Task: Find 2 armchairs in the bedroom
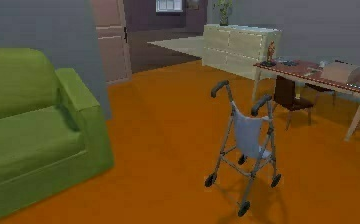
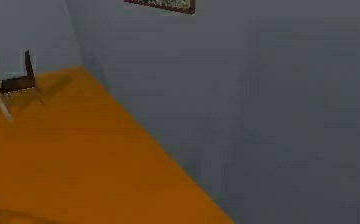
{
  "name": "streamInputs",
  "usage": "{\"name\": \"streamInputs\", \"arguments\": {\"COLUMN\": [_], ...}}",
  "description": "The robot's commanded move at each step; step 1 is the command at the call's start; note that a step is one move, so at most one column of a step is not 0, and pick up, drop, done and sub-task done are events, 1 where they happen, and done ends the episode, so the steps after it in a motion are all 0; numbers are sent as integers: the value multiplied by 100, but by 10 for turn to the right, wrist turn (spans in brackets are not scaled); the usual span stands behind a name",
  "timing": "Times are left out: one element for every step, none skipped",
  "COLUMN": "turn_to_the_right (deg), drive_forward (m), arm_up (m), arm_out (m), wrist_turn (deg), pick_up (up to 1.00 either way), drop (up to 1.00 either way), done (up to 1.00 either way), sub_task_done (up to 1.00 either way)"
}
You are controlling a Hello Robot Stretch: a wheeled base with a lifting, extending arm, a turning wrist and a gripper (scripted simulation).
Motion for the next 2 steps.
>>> {"name": "streamInputs", "arguments": {"turn_to_the_right": [0,-30], "drive_forward": [100,0], "arm_up": [0,0], "arm_out": [0,0], "wrist_turn": [0,0], "pick_up": [0,0], "drop": [0,0], "done": [0,0], "sub_task_done": [0,0]}}
